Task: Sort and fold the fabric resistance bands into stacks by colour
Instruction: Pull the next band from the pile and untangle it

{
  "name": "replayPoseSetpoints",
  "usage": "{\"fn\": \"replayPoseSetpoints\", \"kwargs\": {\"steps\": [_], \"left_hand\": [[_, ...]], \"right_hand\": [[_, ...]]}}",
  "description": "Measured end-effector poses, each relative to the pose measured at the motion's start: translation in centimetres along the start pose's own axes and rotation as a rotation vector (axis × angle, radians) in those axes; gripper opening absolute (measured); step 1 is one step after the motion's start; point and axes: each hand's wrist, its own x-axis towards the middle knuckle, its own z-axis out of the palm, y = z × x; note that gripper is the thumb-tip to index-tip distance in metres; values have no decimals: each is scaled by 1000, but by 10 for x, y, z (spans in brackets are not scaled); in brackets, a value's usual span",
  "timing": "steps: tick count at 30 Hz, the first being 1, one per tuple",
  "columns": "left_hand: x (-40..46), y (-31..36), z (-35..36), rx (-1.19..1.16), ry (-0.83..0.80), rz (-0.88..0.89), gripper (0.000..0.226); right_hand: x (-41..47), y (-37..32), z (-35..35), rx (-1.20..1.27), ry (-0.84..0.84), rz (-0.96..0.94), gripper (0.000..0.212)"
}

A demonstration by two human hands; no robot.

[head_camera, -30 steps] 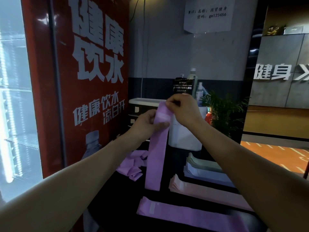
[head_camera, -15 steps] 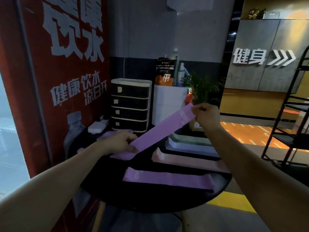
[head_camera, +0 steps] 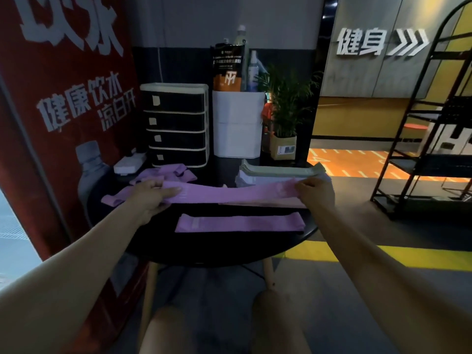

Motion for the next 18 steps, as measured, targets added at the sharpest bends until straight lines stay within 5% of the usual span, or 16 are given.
{"fn": "replayPoseSetpoints", "kwargs": {"steps": [6,18], "left_hand": [[7,-37,22,31,193,83,24],[13,-63,25,406,286,212,20]], "right_hand": [[-15,37,-2,-98,37,23,23],[-20,58,8,-148,70,15,23]]}}
